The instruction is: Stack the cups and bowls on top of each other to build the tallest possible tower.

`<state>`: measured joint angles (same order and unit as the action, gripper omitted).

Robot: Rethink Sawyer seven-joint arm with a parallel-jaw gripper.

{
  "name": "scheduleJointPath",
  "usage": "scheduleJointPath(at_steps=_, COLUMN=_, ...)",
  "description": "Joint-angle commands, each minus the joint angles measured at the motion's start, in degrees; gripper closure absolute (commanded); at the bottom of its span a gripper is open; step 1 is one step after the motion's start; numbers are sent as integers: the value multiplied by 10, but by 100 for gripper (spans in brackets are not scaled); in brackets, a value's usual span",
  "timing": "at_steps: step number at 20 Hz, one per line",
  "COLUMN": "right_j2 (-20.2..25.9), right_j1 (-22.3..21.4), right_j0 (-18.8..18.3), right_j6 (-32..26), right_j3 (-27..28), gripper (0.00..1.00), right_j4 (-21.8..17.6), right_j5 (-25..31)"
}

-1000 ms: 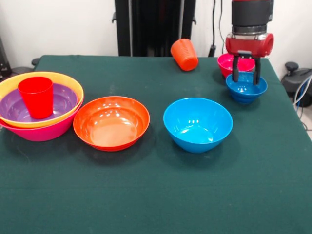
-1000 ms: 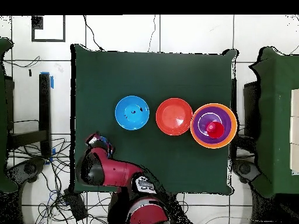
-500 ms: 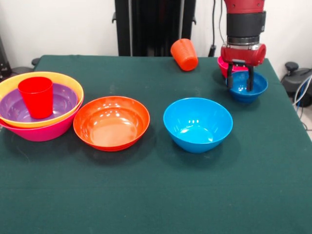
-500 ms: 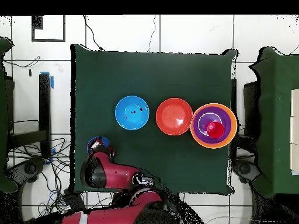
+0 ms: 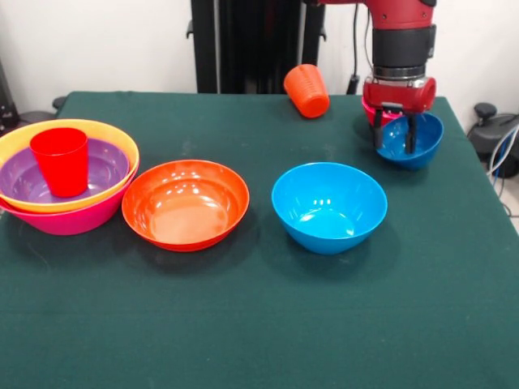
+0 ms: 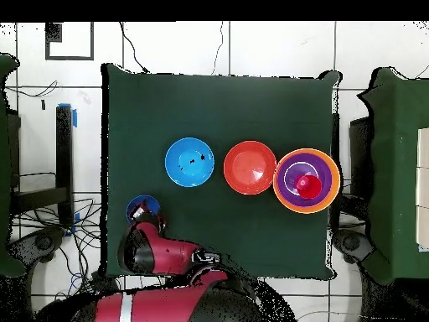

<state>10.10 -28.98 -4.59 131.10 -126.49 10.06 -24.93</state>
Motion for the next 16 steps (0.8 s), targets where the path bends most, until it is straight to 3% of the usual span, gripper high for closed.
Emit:
scheduleJointPath(at_steps=1, right_j2=6, right_j1=25, right_j0=-23, right_j6=100, right_j3=-16, gripper=0, right_j4=-42, right_j5=-19)
scheduleJointPath(at_steps=5, right_j2=5, right_j1=28, right_j0=-29, right_j6=101, right_j3=-19, gripper=0, right_j4=-58, right_j5=-23)
scheduleJointPath(at_steps=12, right_j2=28, right_j1=-71, right_j0=-46, right_j6=111, right_j3=-91, gripper=0, right_j4=-64, right_j5=38)
scheduleJointPath(at_steps=16, right_j2=34, right_j1=-66, right_j0=-59, right_j6=106, right_j3=-97, gripper=0, right_j4=-82, right_j5=26)
